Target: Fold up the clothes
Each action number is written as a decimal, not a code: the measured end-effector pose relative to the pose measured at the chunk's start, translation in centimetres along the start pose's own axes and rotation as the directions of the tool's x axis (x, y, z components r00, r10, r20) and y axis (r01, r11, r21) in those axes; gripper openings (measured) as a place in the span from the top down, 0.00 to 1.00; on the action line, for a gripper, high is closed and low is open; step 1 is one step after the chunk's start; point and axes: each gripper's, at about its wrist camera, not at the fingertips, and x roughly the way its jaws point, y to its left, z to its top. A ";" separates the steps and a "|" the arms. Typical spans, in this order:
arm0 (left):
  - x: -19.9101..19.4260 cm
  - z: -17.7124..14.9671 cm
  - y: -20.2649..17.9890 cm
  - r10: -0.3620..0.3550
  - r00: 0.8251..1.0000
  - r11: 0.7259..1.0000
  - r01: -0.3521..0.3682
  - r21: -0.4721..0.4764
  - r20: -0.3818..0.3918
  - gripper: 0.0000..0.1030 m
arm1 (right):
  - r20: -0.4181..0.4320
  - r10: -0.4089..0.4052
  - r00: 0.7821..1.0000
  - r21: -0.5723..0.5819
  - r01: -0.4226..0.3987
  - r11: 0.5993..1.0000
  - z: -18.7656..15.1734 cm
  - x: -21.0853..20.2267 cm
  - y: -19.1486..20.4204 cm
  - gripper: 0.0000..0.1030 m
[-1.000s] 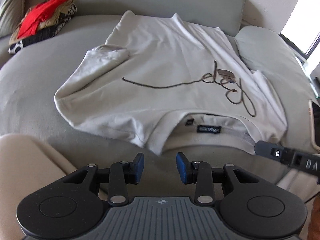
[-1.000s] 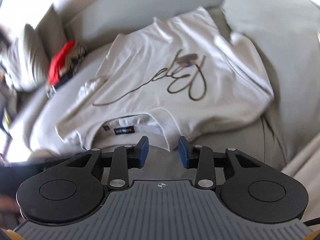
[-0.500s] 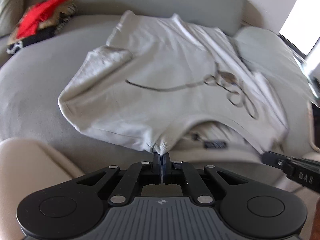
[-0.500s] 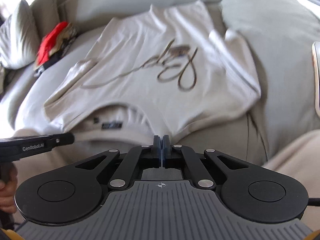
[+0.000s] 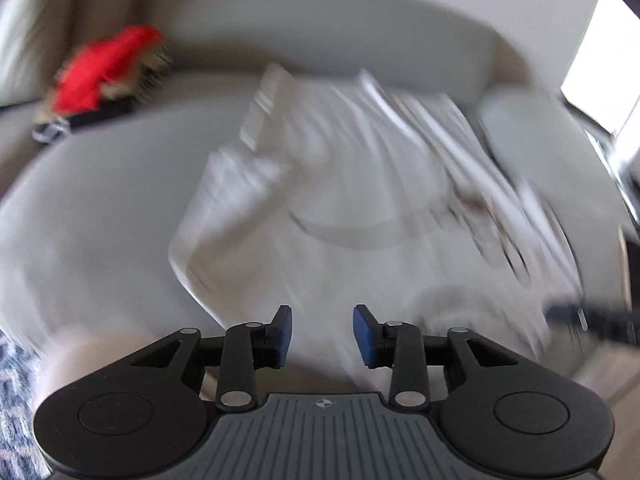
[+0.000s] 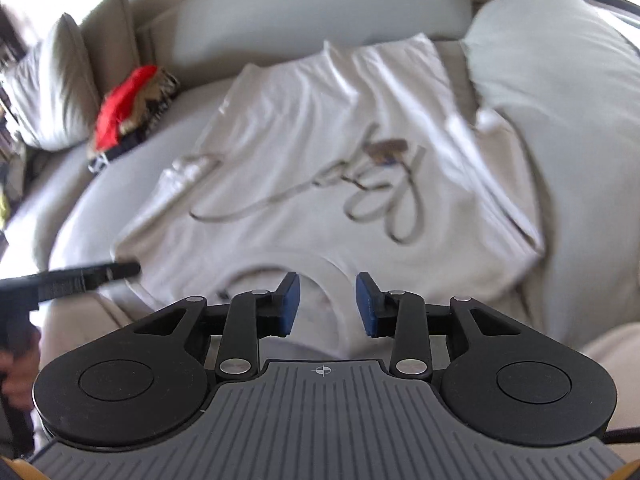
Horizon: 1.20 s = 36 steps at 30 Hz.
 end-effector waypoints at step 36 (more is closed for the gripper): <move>9.5 9.3 15.5 -0.060 0.996 0.891 0.084 -0.447 0.067 1.00 | -0.146 -0.029 0.989 -0.004 0.029 1.000 1.9 8.8 4.7 0.54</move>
